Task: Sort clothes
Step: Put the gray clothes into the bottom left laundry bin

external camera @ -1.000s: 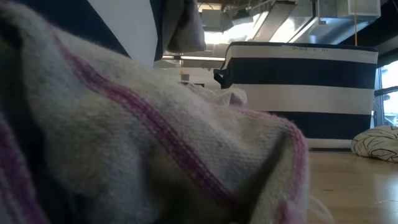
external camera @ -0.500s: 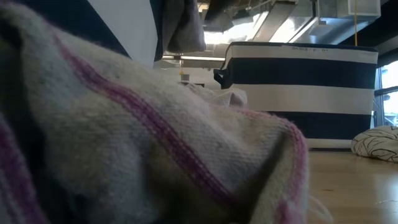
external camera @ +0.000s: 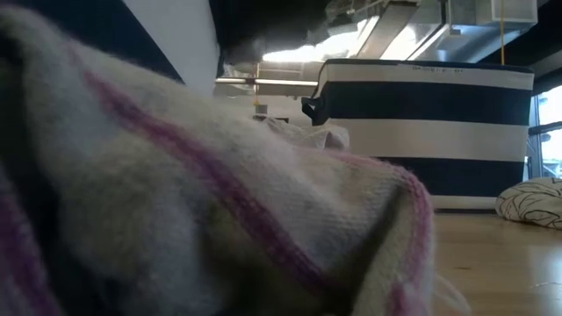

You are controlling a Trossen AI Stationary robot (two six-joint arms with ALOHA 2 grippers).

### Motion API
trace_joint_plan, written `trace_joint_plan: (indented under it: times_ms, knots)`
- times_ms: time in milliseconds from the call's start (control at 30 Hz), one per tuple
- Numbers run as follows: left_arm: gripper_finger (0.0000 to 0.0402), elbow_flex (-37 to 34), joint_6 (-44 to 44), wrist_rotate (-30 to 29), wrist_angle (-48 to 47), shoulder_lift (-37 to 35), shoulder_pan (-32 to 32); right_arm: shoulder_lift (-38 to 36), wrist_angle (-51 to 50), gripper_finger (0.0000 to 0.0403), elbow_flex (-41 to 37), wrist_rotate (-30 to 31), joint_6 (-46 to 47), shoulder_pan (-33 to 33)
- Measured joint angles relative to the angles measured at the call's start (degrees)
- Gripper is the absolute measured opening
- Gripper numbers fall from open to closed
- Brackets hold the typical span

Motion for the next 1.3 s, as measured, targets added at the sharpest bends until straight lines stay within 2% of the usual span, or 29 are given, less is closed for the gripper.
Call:
trace_joint_plan:
  times_ms: [367,533,733,833,1033,1300]
  knots:
    - [0.0003,0.02,-1.11,0.00,-0.02,0.00,0.00,-0.44,-0.23,0.0253,9.15,8.23,-12.42,-0.04]
    - [0.0003,0.00,-1.25,0.00,-0.02,0.00,0.00,-0.47,-1.62,0.0253,9.40,8.25,-12.58,-0.05]
    - [0.0003,0.05,-2.95,-0.01,-0.06,-0.02,0.00,-0.02,-5.93,0.0253,8.89,8.12,-7.45,-0.49]
    - [0.0003,0.35,-3.15,-0.02,-0.48,-0.04,0.00,0.08,-7.88,0.0253,8.68,11.41,-6.18,-0.73]
    - [0.0003,0.55,-3.79,-0.02,-1.46,-0.04,0.00,-0.12,-9.55,0.0253,12.72,17.40,-10.17,-0.77]
    - [0.0003,0.55,-3.87,-0.02,-1.46,-0.04,0.00,-0.40,-8.53,0.0253,15.75,17.77,-14.84,-0.81]
